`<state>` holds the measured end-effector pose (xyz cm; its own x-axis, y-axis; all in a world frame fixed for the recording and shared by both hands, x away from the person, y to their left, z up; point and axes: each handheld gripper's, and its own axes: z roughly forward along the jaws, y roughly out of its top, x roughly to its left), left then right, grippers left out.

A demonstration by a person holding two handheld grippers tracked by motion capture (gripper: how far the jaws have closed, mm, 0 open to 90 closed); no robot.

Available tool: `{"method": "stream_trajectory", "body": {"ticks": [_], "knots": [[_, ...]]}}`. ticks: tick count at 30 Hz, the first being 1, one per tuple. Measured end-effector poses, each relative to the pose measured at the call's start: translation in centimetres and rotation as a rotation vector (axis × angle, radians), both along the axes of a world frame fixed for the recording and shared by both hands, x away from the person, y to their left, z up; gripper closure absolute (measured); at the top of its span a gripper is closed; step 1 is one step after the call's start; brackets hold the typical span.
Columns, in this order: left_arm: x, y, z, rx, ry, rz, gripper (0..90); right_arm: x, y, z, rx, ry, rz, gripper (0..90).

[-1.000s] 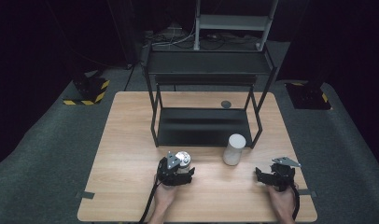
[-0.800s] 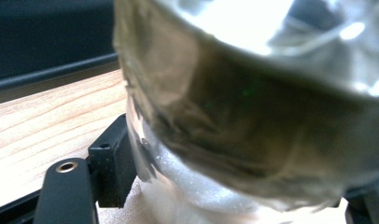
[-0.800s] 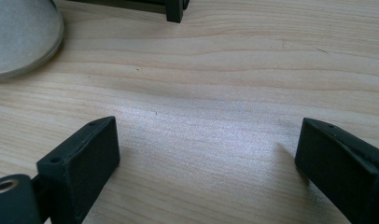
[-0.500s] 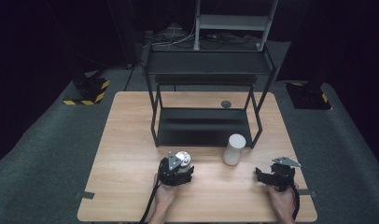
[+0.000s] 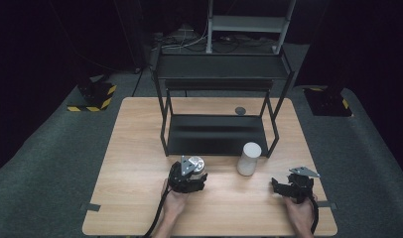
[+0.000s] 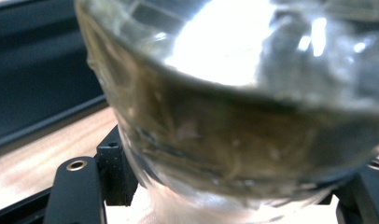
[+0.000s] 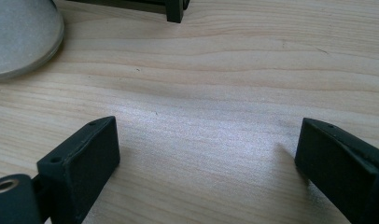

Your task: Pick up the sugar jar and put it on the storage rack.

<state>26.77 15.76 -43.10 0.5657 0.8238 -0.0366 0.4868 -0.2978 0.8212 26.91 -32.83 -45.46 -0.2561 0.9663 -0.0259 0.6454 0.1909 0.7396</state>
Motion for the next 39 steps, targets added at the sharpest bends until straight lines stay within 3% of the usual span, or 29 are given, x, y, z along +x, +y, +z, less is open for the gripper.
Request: {"method": "stream_trajectory", "body": {"ticks": [1,2,12,18,20,21,22,23,25,37,38,39], "knots": [[0.0,0.0,0.0,0.000,0.000,0.000,30.0,0.0,0.0,0.0,0.000,0.000,0.000,5.6],[-1.5,-2.3,-3.1,-0.364,-0.050,0.194,30.0,0.0,0.0,0.0,0.000,0.000,0.000,5.6],[0.0,-1.1,1.1,-0.405,0.011,0.179,30.2,0.0,0.0,0.0,0.001,0.000,-0.002,5.9],[1.2,-1.0,4.1,-0.389,0.012,0.167,30.4,0.0,0.0,0.0,0.001,0.000,-0.002,5.8],[1.7,-1.1,5.4,-0.365,0.007,0.155,30.4,0.0,0.0,0.0,0.001,0.000,-0.002,5.8],[1.7,-1.1,5.4,-0.365,0.007,0.155,30.4,0.0,0.1,0.0,0.001,0.000,-0.003,5.8],[2.1,-0.8,6.3,-0.393,0.015,0.148,30.5,0.0,0.0,0.0,0.001,0.000,-0.002,5.8],[2.1,-0.8,6.3,-0.393,0.015,0.148,30.5,0.0,0.0,0.0,0.001,0.000,-0.002,5.8],[2.6,-0.7,7.7,-0.386,0.013,0.135,30.5,0.0,0.0,0.0,0.001,0.000,-0.002,5.8],[4.3,-1.0,13.0,-0.374,-0.010,0.072,30.6,0.0,0.1,0.0,0.001,0.001,-0.003,5.8],[6.6,1.2,17.0,-0.022,0.016,-0.141,30.6,0.0,0.1,0.0,0.001,0.001,-0.004,5.8],[6.7,1.2,17.4,-0.019,0.013,-0.147,30.6,0.0,0.1,0.0,0.001,0.000,-0.003,5.8]]}}
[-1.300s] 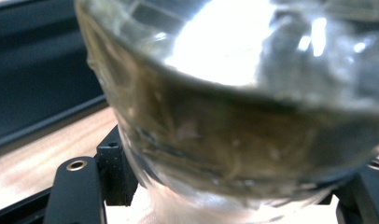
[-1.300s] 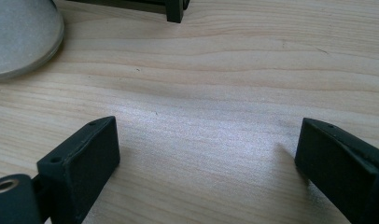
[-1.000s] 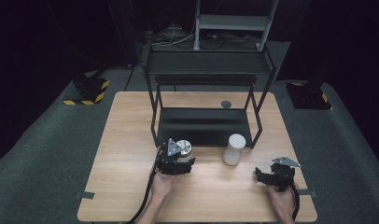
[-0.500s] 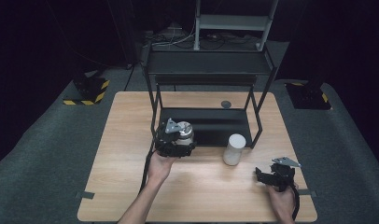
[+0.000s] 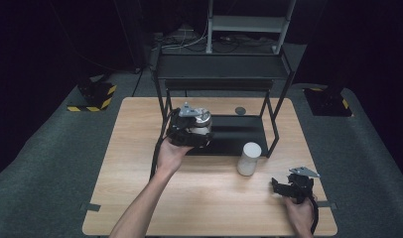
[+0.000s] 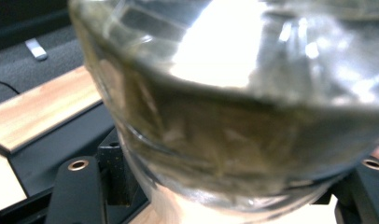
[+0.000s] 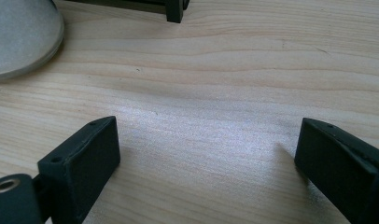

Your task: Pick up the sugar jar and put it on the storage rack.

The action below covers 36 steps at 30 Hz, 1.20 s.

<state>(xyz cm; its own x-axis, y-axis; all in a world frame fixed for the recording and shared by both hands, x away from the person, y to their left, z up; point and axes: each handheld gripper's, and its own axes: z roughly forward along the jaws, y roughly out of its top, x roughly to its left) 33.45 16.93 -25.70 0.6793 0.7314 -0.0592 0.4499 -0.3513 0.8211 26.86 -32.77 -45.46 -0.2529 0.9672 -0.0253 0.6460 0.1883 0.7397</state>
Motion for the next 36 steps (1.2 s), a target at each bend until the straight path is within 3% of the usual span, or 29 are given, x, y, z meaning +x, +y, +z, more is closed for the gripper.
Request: {"method": "stream_trajectory", "body": {"ticks": [5,9,18,27,36], "knots": [[0.8,-0.2,2.3,0.002,-0.005,-0.027,30.6,0.0,0.1,0.0,0.000,0.000,-0.003,5.8],[1.2,-0.3,3.4,0.002,0.002,-0.037,30.6,0.0,0.1,0.0,0.000,0.000,-0.005,5.9],[2.9,-0.4,7.7,0.010,0.016,-0.043,30.7,0.0,0.1,0.0,0.002,0.002,-0.007,5.8],[4.9,-1.2,11.7,0.009,-0.008,-0.053,30.7,0.0,0.1,0.0,0.002,0.002,-0.006,5.8],[7.0,-2.1,14.0,0.004,-0.022,-0.031,30.7,0.0,0.1,0.0,0.001,0.002,-0.007,5.8]]}}
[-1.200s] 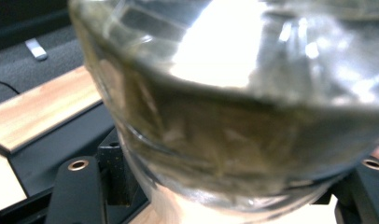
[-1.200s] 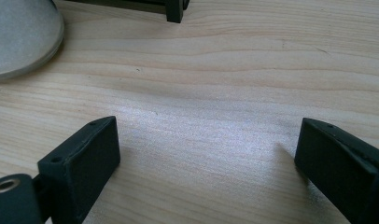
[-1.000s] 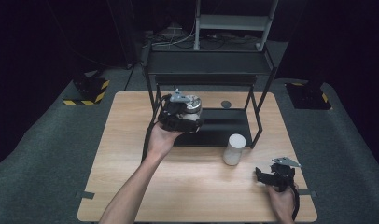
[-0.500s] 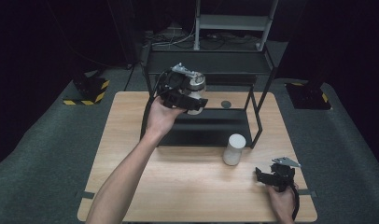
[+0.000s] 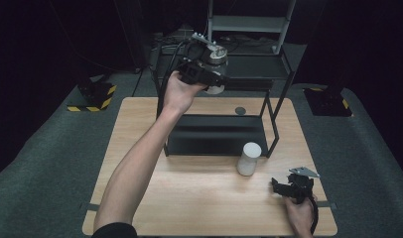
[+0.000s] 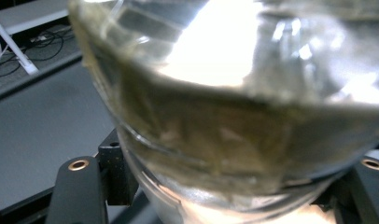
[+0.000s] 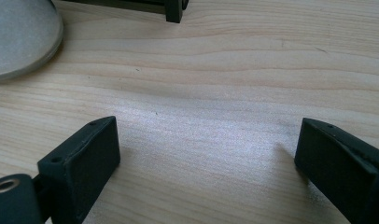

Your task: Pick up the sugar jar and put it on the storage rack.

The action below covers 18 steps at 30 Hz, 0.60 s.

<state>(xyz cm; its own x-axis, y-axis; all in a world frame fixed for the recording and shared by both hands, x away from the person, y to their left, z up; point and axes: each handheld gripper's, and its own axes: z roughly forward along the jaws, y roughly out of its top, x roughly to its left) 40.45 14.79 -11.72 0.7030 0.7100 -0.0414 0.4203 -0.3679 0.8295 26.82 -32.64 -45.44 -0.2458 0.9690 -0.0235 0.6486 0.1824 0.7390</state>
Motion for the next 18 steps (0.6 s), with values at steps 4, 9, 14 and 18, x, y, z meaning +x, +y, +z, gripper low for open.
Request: {"method": "stream_trajectory", "body": {"ticks": [4,9,14,18], "knots": [[1.0,-0.3,0.7,0.006,-0.001,0.021,30.7,0.0,0.0,0.0,0.000,0.000,-0.001,5.8],[1.9,-0.6,1.3,0.010,-0.006,0.047,30.7,0.0,0.0,0.0,0.000,0.000,-0.001,5.8],[3.2,-1.1,1.4,0.018,-0.004,0.085,30.7,0.0,0.0,0.0,0.000,0.000,-0.001,5.8],[3.8,-1.4,1.1,0.024,-0.001,0.111,30.7,0.0,0.0,0.0,0.001,0.000,-0.002,5.8]]}}
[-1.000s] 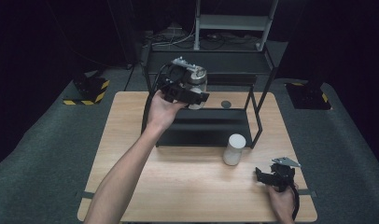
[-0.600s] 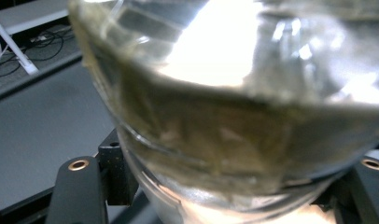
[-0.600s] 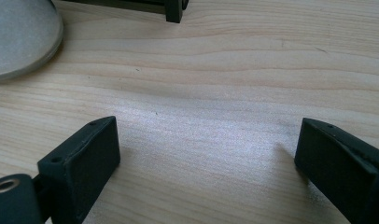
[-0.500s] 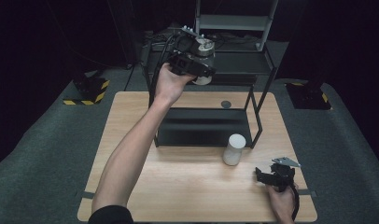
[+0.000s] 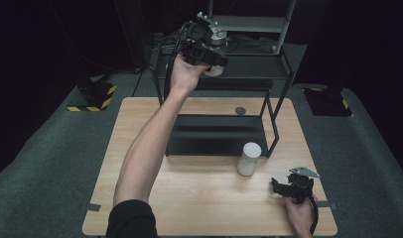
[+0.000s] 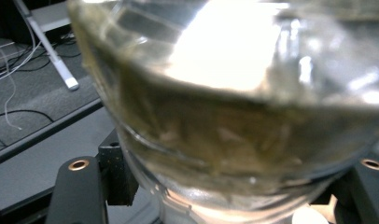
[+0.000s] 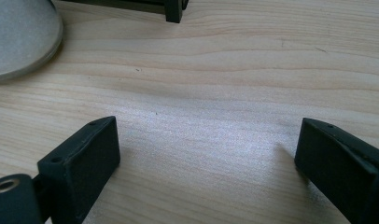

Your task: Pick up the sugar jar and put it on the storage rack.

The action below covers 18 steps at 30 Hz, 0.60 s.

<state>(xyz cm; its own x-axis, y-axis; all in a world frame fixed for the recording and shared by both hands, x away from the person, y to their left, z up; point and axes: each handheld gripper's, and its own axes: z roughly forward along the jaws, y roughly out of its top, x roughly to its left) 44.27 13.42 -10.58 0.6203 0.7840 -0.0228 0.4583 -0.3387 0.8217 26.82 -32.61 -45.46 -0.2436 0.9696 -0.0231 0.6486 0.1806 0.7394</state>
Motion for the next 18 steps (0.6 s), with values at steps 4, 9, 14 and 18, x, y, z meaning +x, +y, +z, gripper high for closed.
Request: {"method": "stream_trajectory", "body": {"ticks": [4,9,14,18], "knots": [[0.8,-0.3,-0.5,0.006,0.000,0.046,30.7,0.0,0.0,0.0,0.000,0.001,0.001,5.8],[1.8,-0.3,-1.3,0.002,0.003,0.093,30.7,0.0,0.0,0.0,-0.001,0.000,0.002,5.8],[2.3,-0.5,-2.0,0.012,0.000,0.122,30.7,0.0,0.0,0.0,-0.001,0.000,0.002,5.8],[2.5,-0.4,-2.3,0.013,0.002,0.125,30.7,0.0,0.0,0.0,-0.001,0.000,0.002,5.8]]}}
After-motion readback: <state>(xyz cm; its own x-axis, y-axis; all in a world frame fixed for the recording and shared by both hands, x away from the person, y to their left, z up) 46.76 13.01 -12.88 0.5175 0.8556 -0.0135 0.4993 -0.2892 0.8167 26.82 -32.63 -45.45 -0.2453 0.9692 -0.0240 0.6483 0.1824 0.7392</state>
